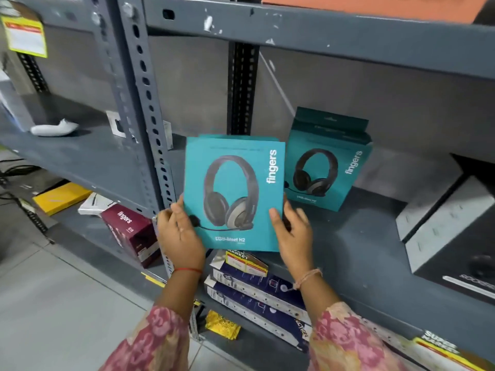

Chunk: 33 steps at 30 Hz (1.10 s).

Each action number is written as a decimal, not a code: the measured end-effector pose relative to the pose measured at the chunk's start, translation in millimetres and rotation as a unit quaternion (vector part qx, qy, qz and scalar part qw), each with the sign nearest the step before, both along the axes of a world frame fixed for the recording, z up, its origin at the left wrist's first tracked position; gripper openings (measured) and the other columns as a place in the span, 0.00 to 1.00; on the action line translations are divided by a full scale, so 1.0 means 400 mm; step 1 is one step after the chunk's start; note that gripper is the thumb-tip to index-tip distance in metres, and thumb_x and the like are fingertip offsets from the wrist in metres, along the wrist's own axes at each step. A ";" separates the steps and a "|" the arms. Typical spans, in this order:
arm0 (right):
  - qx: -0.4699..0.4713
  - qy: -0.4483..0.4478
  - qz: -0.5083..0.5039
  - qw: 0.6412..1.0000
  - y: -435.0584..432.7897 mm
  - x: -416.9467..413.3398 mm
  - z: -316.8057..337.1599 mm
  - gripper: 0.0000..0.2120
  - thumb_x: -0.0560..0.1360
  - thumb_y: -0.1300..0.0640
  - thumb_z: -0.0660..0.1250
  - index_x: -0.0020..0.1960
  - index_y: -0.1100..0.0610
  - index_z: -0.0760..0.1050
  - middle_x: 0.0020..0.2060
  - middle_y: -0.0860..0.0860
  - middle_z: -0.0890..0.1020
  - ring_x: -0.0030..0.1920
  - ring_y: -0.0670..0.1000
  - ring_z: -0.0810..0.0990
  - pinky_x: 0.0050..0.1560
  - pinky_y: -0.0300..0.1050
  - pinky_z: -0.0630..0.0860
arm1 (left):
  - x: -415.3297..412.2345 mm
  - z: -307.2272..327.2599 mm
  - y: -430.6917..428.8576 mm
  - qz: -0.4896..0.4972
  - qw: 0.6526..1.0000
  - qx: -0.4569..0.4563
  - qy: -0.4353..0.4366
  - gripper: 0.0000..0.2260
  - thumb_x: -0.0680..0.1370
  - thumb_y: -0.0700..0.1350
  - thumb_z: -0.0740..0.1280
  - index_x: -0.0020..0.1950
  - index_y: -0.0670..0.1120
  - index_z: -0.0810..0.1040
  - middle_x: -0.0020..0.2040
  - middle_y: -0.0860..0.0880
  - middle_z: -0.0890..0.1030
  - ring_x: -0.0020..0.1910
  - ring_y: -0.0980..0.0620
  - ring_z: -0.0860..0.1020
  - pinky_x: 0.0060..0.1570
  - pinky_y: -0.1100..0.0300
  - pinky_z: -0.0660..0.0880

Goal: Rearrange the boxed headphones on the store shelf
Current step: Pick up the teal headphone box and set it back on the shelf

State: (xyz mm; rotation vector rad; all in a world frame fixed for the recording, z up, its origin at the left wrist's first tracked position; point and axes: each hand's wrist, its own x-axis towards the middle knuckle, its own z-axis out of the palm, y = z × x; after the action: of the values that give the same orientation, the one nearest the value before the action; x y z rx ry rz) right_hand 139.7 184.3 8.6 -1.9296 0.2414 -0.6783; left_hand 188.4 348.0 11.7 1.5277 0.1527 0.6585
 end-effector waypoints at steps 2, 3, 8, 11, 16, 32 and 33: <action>-0.003 -0.022 -0.020 1.000 -0.013 -0.022 0.006 0.20 0.75 0.53 0.62 0.66 0.53 0.68 0.43 0.53 0.70 0.41 0.39 0.74 0.41 0.23 0.70 | -0.009 0.011 -0.013 -0.017 1.000 0.009 -0.010 0.32 0.74 0.60 0.46 0.59 0.38 0.77 0.44 0.43 0.68 0.45 0.50 0.71 0.43 0.62 0.64; 0.001 -0.030 -0.026 0.999 -0.017 -0.030 0.007 0.20 0.75 0.53 0.62 0.66 0.53 0.69 0.42 0.52 0.70 0.41 0.37 0.74 0.40 0.22 0.69 | -0.013 0.015 -0.019 -0.025 0.999 0.021 -0.016 0.31 0.74 0.59 0.46 0.59 0.40 0.77 0.44 0.43 0.68 0.42 0.56 0.70 0.39 0.67 0.64; 0.009 -0.054 -0.083 0.995 -0.078 -0.071 0.002 0.20 0.73 0.58 0.65 0.65 0.54 0.69 0.39 0.49 0.71 0.39 0.35 0.74 0.40 0.22 0.70 | -0.009 -0.001 -0.073 -0.133 0.990 0.040 -0.010 0.26 0.72 0.61 0.55 0.61 0.46 0.75 0.41 0.51 0.69 0.39 0.63 0.71 0.39 0.79 0.64; 0.033 -0.056 -0.143 0.988 -0.145 -0.083 -0.012 0.21 0.72 0.62 0.67 0.64 0.56 0.70 0.42 0.51 0.75 0.39 0.32 0.75 0.41 0.20 0.68 | 0.019 -0.022 -0.148 -0.237 0.970 0.047 0.005 0.20 0.72 0.51 0.68 0.64 0.51 0.71 0.42 0.56 0.68 0.40 0.66 0.73 0.43 0.78 0.68; 0.080 -0.048 -0.196 0.976 -0.251 -0.073 -0.054 0.22 0.71 0.63 0.68 0.64 0.58 0.70 0.53 0.47 0.78 0.48 0.30 0.75 0.49 0.23 0.72 | 0.086 -0.067 -0.270 -0.352 0.929 0.105 0.027 0.25 0.71 0.42 0.71 0.67 0.49 0.70 0.48 0.55 0.69 0.49 0.54 0.75 0.57 0.59 0.73; 0.133 0.223 0.113 0.959 -0.504 0.042 -0.056 0.47 0.54 0.63 0.76 0.69 0.57 0.59 0.57 0.49 0.77 0.55 0.47 0.77 0.49 0.36 0.79 | 0.343 -0.061 -0.364 -0.676 0.681 0.231 0.161 0.48 0.53 0.46 0.77 0.70 0.42 0.62 0.59 0.52 0.76 0.57 0.56 0.76 0.47 0.71 0.76; 0.138 0.222 0.107 0.959 -0.501 0.043 -0.057 0.43 0.55 0.63 0.76 0.67 0.58 0.63 0.56 0.50 0.79 0.54 0.48 0.78 0.49 0.37 0.80 | 0.342 -0.060 -0.368 -0.676 0.684 0.224 0.162 0.46 0.53 0.45 0.76 0.69 0.42 0.63 0.58 0.52 0.77 0.56 0.56 0.76 0.46 0.70 0.76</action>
State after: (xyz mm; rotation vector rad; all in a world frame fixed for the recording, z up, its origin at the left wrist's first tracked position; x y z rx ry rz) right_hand 156.9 -16.0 -14.0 -1.7825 0.3779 -0.0550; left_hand 325.2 200.8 -12.3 1.7140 -0.8933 -0.8448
